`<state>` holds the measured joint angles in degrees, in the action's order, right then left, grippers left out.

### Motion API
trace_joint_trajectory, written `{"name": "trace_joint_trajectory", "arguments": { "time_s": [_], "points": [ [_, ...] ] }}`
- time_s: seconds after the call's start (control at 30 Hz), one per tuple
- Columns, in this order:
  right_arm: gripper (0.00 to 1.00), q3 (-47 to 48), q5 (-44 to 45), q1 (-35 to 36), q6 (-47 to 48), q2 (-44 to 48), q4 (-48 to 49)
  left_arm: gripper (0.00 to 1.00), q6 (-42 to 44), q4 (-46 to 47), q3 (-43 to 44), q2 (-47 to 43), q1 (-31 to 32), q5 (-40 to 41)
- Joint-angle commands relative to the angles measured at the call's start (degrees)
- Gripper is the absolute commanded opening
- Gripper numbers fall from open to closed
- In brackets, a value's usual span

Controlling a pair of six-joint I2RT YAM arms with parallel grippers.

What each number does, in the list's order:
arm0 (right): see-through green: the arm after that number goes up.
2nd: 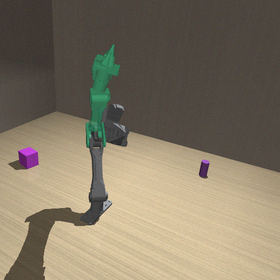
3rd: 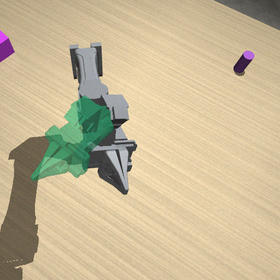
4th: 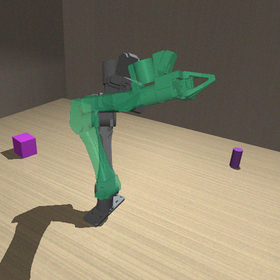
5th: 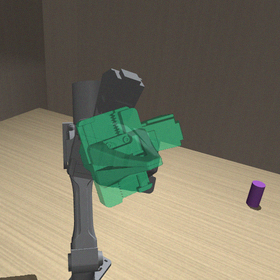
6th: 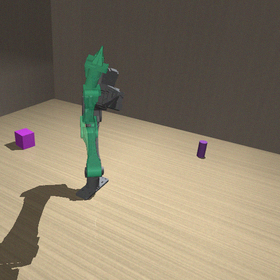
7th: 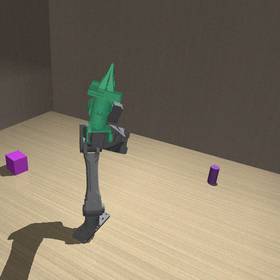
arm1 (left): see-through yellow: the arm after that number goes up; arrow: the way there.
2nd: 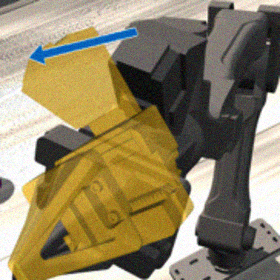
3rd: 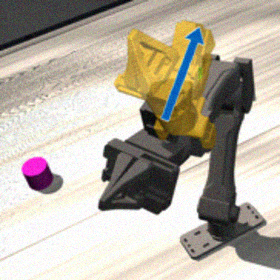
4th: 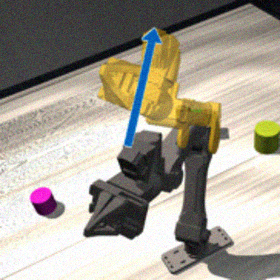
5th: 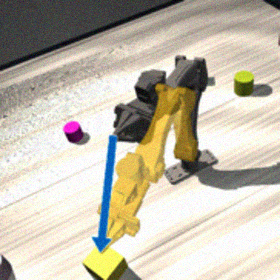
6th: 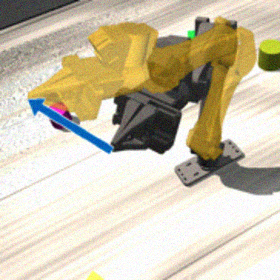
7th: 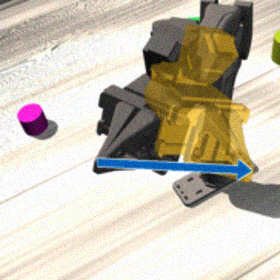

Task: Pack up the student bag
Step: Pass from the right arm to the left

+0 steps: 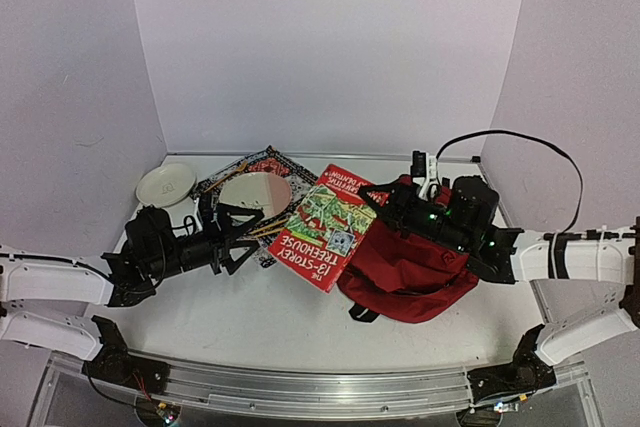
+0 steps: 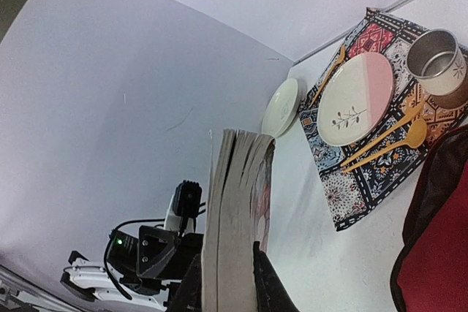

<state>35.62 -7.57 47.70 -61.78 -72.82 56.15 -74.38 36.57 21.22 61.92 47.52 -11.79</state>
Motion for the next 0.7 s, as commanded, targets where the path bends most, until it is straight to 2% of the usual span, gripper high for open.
{"name": "trace_joint_trajectory", "arguments": {
  "time_s": [0.0,0.27,0.67],
  "points": [
    [0.0,-0.5,6.4,0.2,-7.2,0.5,16.0,0.99,-2.2,2.2,2.3,2.3,2.3,0.6],
    [0.0,-0.6,12.0,1.7,-11.5,-2.5,21.5,0.99,-3.1,3.9,4.0,3.4,6.7,7.3],
    [0.0,0.1,15.6,5.1,-12.9,-4.7,23.5,0.97,-3.9,8.1,8.4,9.4,8.0,9.6]
  ]
}}
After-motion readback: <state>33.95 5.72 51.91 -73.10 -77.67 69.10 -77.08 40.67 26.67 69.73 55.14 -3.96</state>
